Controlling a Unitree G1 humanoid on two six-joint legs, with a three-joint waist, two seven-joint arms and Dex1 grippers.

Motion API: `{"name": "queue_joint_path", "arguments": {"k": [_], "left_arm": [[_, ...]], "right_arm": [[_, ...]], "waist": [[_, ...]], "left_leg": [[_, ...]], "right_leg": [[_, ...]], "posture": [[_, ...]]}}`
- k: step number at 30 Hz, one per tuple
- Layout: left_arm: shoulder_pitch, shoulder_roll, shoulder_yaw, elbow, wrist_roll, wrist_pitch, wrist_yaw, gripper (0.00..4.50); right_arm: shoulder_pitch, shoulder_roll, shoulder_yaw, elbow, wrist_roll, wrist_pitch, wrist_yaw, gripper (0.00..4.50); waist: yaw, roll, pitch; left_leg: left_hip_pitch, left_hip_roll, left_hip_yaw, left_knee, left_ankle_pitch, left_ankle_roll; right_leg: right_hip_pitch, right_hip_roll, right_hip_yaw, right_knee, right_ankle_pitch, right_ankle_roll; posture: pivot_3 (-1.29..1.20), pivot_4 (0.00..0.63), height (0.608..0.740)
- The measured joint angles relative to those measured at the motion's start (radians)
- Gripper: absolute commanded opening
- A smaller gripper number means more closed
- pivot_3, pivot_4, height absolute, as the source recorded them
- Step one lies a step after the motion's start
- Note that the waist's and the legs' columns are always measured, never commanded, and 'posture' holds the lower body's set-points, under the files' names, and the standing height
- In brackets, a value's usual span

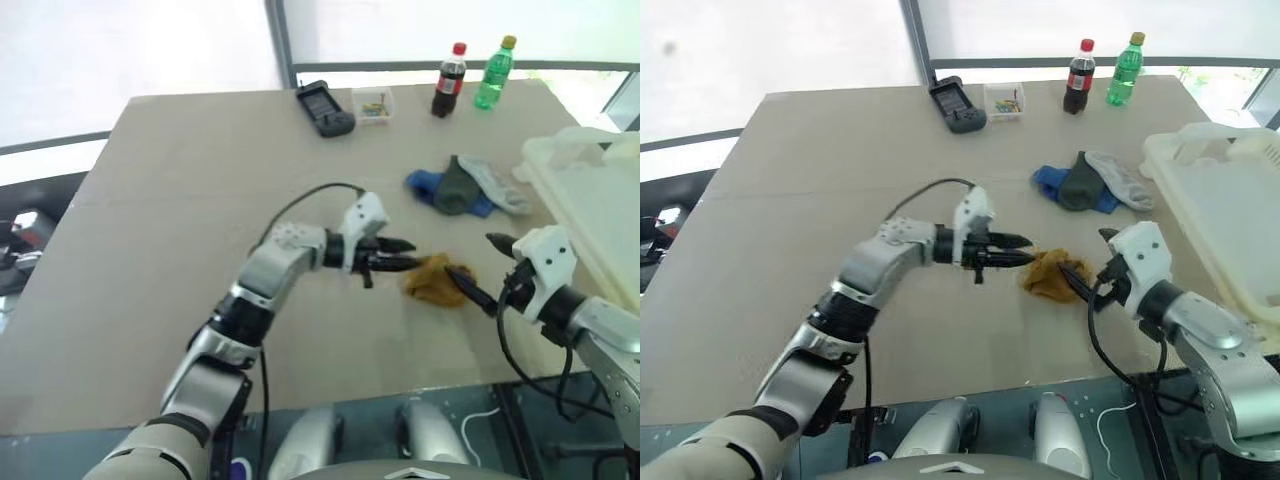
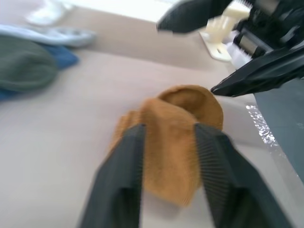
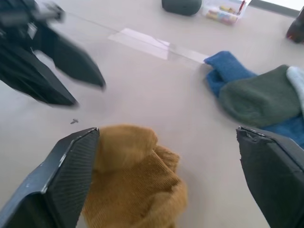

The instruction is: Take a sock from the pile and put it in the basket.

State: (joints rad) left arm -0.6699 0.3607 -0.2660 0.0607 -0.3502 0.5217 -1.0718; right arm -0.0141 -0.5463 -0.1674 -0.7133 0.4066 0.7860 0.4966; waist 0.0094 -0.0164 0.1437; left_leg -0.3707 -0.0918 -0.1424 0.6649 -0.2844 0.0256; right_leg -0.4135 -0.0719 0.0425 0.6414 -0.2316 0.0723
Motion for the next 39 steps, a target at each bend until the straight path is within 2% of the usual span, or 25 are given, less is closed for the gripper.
{"name": "queue_joint_path", "arguments": {"k": [1, 5, 8, 14, 18, 22, 27, 28, 30, 36, 38, 39], "left_arm": [[0.007, 0.037, 0.017, -0.032, -0.002, -0.010, -0.013, 3.35], [0.048, 0.172, 0.077, -0.180, -0.040, 0.004, -0.064, 3.35], [0.094, 0.230, 0.097, -0.262, -0.074, 0.029, -0.088, 3.35], [0.165, 0.266, 0.130, -0.334, -0.091, 0.074, -0.039, 3.35], [0.181, 0.265, 0.142, -0.375, -0.117, 0.103, 0.005, 3.35], [0.207, 0.274, 0.145, -0.394, -0.127, 0.109, 0.015, 3.35], [0.246, 0.303, 0.182, -0.406, -0.138, 0.104, 0.033, 3.35], [0.254, 0.304, 0.183, -0.406, -0.140, 0.104, 0.036, 3.38], [0.272, 0.304, 0.185, -0.412, -0.142, 0.103, 0.052, 3.38], [0.307, 0.304, 0.196, -0.443, -0.143, 0.101, 0.093, 3.38], [0.314, 0.305, 0.204, -0.443, -0.144, 0.099, 0.097, 3.38], [0.319, 0.305, 0.212, -0.443, -0.144, 0.094, 0.100, 3.38]], "right_arm": [[-0.017, 0.005, 0.011, 0.002, 0.014, 0.032, -0.008, 4.50], [-0.048, 0.024, 0.017, 0.022, 0.088, 0.134, -0.020, 4.50], [-0.093, 0.038, -0.016, 0.037, 0.132, 0.202, -0.051, 4.50], [-0.131, 0.044, -0.012, 0.071, 0.130, 0.316, -0.144, 4.50], [-0.137, 0.097, -0.010, 0.085, 0.160, 0.405, -0.182, 4.50], [-0.151, 0.120, 0.010, 0.160, 0.150, 0.414, -0.200, 4.50], [-0.146, 0.076, 0.082, 0.203, 0.109, 0.365, -0.178, 4.50], [-0.142, 0.070, 0.091, 0.203, 0.104, 0.356, -0.174, 3.98], [-0.133, 0.058, 0.115, 0.204, 0.095, 0.333, -0.163, 3.33], [-0.112, 0.016, 0.221, 0.228, 0.032, 0.187, -0.114, 0.54], [-0.107, 0.013, 0.235, 0.237, 0.014, 0.149, -0.105, 0.07], [-0.101, 0.013, 0.240, 0.245, 0.005, 0.118, -0.097, 0.06]], "waist": [[0.002, 0.000, 0.000], [0.004, 0.001, 0.001], [0.003, 0.002, 0.001], [0.004, 0.002, 0.002], [0.003, 0.002, 0.002], [0.002, 0.003, 0.002], [-0.001, 0.003, 0.001], [-0.001, 0.003, 0.001], [-0.001, 0.003, 0.001], [-0.001, 0.001, 0.000], [0.000, 0.000, 0.000], [-0.001, 0.000, -0.001]], "left_leg": [[0.000, 0.000, 0.000, 0.000, 0.000, 0.000], [-0.001, -0.001, -0.001, 0.000, 0.000, 0.001], [-0.001, -0.001, -0.001, 0.000, 0.000, 0.001], [-0.001, -0.001, -0.001, 0.000, 0.000, 0.001], [-0.001, -0.001, -0.001, 0.000, 0.000, 0.001], [-0.001, 0.000, 0.000, 0.000, 0.000, 0.001], [0.000, 0.000, 0.000, -0.001, 0.000, 0.001], [0.001, 0.000, 0.000, -0.001, 0.000, 0.001], [0.001, 0.000, 0.000, -0.001, 0.000, 0.001], [0.004, 0.000, 0.000, -0.001, 0.000, 0.001], [0.005, 0.000, 0.000, -0.001, 0.000, 0.001], [0.005, 0.000, 0.000, -0.001, 0.000, 0.001]], "right_leg": [[0.000, 0.000, 0.000, 0.000, 0.000, 0.000], [0.000, -0.001, -0.001, -0.001, 0.000, 0.000], [0.000, 0.000, -0.001, -0.001, 0.000, 0.000], [0.000, 0.000, -0.001, 0.000, 0.000, 0.000], [-0.001, 0.000, -0.001, 0.000, 0.000, 0.000], [-0.001, 0.000, -0.001, 0.000, 0.000, 0.000], [-0.001, 0.000, 0.000, 0.000, 0.000, 0.000], [0.000, 0.000, 0.000, 0.000, 0.000, 0.000], [0.001, 0.000, 0.000, 0.000, 0.000, 0.000], [0.003, 0.000, 0.000, 0.000, 0.000, 0.000], [0.003, 0.001, 0.000, 0.000, 0.000, 0.000], [0.003, 0.001, 0.000, 0.000, 0.000, 0.000]], "posture": [[0.00, 0.150, 0.740], [0.00, 0.150, 0.740], [0.00, 0.150, 0.740], [0.00, 0.150, 0.740], [0.00, 0.150, 0.740], [0.00, 0.150, 0.740], [0.00, 0.150, 0.740], [0.00, 0.150, 0.740], [0.00, 0.150, 0.740], [0.00, 0.150, 0.740], [0.00, 0.150, 0.740], [0.00, 0.150, 0.740]]}}
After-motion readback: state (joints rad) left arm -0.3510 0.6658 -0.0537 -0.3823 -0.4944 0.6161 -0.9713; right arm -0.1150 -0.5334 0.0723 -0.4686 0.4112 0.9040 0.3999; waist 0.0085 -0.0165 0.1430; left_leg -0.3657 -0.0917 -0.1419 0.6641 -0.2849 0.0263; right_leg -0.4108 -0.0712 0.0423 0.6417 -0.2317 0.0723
